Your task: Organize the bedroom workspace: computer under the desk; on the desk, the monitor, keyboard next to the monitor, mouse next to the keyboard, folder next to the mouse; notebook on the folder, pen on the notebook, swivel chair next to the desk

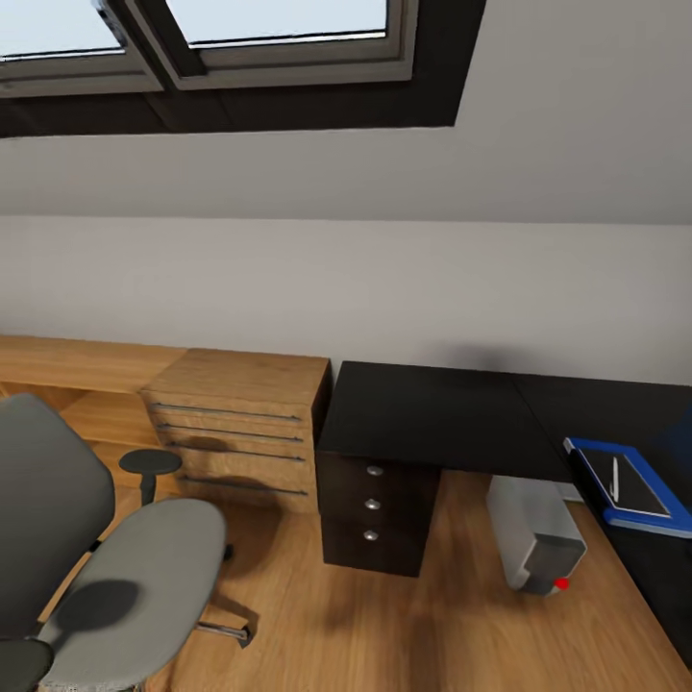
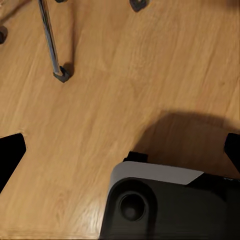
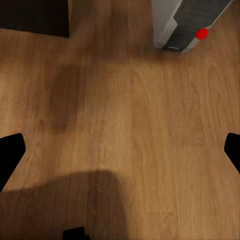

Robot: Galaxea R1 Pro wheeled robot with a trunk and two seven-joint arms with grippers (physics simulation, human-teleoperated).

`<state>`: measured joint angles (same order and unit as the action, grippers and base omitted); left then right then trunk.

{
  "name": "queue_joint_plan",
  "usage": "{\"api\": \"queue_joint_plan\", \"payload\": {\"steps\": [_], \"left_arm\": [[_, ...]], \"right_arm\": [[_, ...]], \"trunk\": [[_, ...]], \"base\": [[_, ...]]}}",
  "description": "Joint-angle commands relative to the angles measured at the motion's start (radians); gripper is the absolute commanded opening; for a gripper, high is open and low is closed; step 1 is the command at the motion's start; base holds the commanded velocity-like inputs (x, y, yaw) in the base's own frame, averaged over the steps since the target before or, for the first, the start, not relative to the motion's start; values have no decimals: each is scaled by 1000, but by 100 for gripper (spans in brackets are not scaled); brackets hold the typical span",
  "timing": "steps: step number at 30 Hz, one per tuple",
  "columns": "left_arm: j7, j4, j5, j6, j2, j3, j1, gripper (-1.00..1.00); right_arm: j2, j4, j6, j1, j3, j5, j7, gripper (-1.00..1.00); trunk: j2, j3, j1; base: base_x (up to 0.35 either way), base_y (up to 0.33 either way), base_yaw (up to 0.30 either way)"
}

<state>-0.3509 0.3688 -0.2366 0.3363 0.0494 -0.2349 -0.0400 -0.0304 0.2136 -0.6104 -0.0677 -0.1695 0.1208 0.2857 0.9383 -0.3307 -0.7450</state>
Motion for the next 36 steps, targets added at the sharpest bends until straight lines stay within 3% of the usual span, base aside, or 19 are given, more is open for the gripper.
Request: {"api": "queue_joint_plan", "payload": {"steps": [1, 11, 16, 22, 26, 32, 35, 36], "left_arm": [[-7, -6, -9, 5, -1, -9, 0, 100], [-6, -41, -11, 12, 2, -9, 0, 100], [-6, -37, -12, 17, 20, -12, 0, 100], [-6, -23, 15, 29, 35, -21, 0, 100], [-7, -9, 21, 51, 17, -15, 0, 100], [-1, -94, 7, 82, -28, -7, 0, 100], [14, -116, -1, 103, -44, -6, 0, 100], [24, -124, -5, 137, -53, -4, 0, 100]], "right_arm": [[-1, 0, -3, 0, -9, 10, 3, 100], [-16, -16, -3, 0, -7, 15, 3, 100], [-17, -24, -3, 0, -7, 16, 3, 100], [-18, -16, -3, -2, -6, 15, 3, 100], [-14, 24, 0, -32, -7, 9, 3, 100], [8, 32, -2, -55, -8, 17, 3, 100], [14, 21, -22, -57, -6, 20, 3, 100], [15, -23, -61, -58, -5, 23, 3, 100]], "trunk": [[1, -2, 0], [1, -7, 0], [1, -7, 0], [1, -7, 0], [1, -7, 0], [1, -8, 0], [1, -9, 0], [1, -10, 0]], "base": [[0, 0, 246], [0, 0, 249], [0, 0, 263], [0, 0, 264], [0, 0, 264], [0, 0, 264], [0, 0, 264], [-5, 0, 264]]}}
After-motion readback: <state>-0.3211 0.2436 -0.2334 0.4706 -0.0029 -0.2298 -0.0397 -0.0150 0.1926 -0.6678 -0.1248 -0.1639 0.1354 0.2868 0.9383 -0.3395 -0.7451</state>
